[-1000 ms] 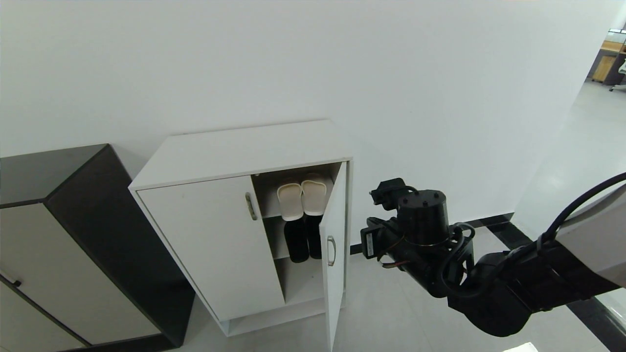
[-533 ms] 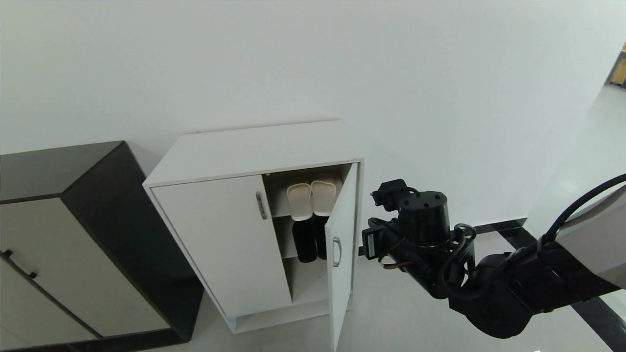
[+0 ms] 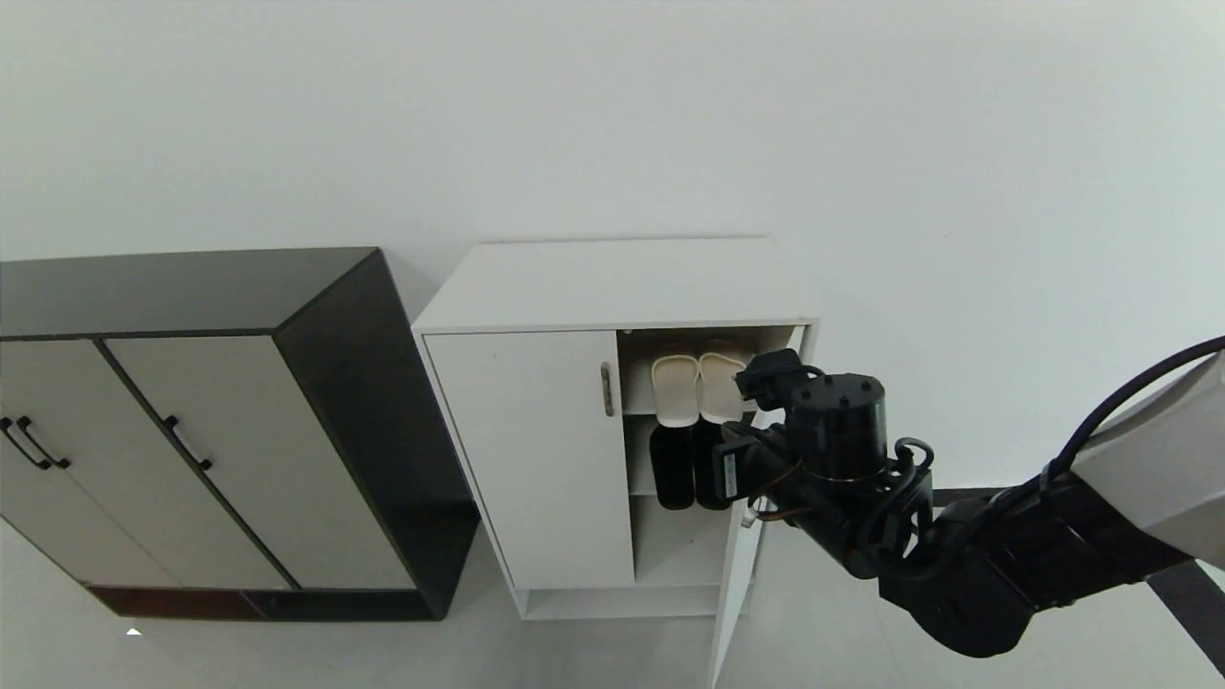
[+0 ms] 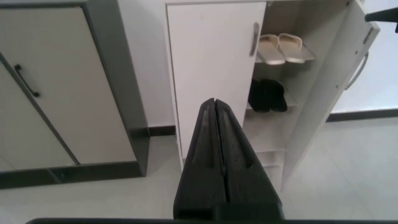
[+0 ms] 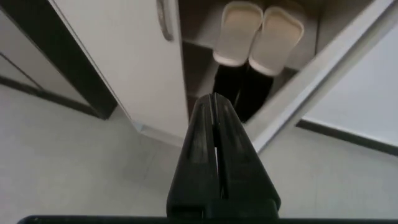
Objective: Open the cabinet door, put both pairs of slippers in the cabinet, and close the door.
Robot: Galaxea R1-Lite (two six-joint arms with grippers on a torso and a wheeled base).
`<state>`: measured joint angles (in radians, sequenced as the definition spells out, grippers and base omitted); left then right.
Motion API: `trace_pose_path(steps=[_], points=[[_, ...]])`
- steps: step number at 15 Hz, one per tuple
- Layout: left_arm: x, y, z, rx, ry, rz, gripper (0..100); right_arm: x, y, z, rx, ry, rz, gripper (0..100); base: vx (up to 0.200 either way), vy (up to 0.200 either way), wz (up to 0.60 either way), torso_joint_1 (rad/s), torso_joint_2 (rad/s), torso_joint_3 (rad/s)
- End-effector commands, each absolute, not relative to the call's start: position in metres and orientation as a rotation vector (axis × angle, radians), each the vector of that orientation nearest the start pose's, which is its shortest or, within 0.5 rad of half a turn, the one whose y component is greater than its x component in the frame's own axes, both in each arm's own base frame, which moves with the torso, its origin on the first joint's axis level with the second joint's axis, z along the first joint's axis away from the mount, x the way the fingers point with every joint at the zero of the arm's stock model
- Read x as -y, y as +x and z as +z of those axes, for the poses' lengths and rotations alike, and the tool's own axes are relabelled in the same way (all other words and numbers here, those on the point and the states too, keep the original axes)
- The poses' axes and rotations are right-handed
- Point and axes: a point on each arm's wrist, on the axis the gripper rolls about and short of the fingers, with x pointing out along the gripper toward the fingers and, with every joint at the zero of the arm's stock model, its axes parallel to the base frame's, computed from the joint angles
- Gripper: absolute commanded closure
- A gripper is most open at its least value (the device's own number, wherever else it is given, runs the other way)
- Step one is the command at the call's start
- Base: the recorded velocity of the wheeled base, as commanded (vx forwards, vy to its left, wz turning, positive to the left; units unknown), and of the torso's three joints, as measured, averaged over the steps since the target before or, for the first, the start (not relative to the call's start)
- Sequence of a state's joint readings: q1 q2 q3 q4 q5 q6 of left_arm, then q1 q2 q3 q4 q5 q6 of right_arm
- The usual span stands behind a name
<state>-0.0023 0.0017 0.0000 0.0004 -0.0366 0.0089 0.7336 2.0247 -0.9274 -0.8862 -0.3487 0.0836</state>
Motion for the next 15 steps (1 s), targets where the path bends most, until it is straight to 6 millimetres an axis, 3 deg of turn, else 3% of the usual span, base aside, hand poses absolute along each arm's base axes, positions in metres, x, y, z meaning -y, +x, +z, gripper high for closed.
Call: trace_pose_path(steps=[1,3,7,12,15], points=[[0.001,-0.023,0.076,-0.003,0.009,-0.037,100,-0.234,0.289,0.133,-0.187,-0.010,0.387,100,0.000,0.000,0.00,0.000,0.00,0.000],[0.001,-0.023,0.076,-0.003,0.009,-0.038,100,-0.215,0.297,0.140,-0.178,0.006,0.384,100,0.000,0.000,0.00,0.000,0.00,0.000],[0.001,-0.023,0.076,-0.003,0.009,-0.038,100,-0.196,0.300,0.142,-0.193,0.006,0.395,100,0.000,0.000,0.00,0.000,0.00,0.000],[0.001,-0.023,0.076,-0.003,0.009,-0.038,100,-0.185,0.310,0.124,-0.288,-0.050,0.378,100,0.000,0.000,0.00,0.000,0.00,0.000],[0.001,-0.023,0.076,-0.003,0.009,-0.038,100,-0.189,0.323,0.108,-0.316,-0.059,0.366,100,0.000,0.000,0.00,0.000,0.00,0.000]])
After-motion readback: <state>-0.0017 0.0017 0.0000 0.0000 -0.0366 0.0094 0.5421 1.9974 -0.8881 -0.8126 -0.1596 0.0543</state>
